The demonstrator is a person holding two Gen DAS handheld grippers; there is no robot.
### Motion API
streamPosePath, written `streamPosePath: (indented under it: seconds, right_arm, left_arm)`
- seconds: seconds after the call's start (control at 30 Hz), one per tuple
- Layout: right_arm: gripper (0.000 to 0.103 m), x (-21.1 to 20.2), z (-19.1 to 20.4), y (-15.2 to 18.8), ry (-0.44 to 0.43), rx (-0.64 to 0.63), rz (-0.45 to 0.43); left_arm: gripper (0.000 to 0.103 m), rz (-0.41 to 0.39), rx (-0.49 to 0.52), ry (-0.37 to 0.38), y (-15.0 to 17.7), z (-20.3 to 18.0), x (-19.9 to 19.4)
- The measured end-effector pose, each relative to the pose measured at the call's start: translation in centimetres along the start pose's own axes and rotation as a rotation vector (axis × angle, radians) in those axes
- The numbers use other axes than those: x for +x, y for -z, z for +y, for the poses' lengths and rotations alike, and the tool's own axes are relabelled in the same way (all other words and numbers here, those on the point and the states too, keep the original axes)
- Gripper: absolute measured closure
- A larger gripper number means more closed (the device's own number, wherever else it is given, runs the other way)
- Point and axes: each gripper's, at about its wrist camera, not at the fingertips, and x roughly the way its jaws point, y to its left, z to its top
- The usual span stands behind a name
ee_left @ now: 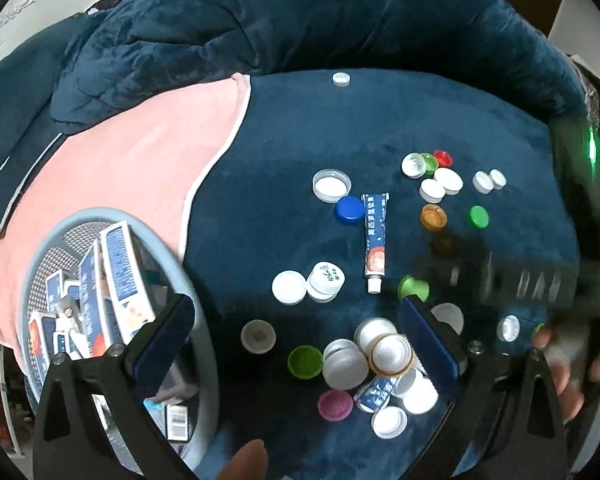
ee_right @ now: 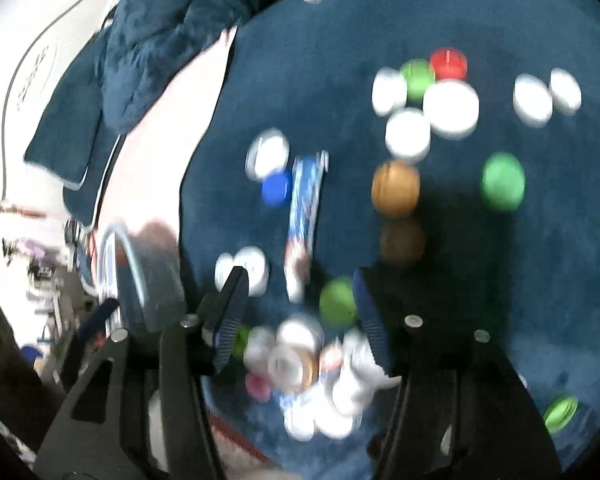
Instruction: Organize objects
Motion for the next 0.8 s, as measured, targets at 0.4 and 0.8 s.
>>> streamPosePath:
  seconds: [0.4,0.8]
  right_arm:
    - [0.054,5.5,5.5,5.5,0.343,-0.433,0.127]
    - [0.054,4.6,4.9,3.2,0.157,-0.25,0.103]
  left_arm:
    - [0.001,-0.014,-0.088,0.013,1.3,2.5,-3.2]
    - [0.001,-0.013,-0.12,0.043,1.8,3.2,-4.1]
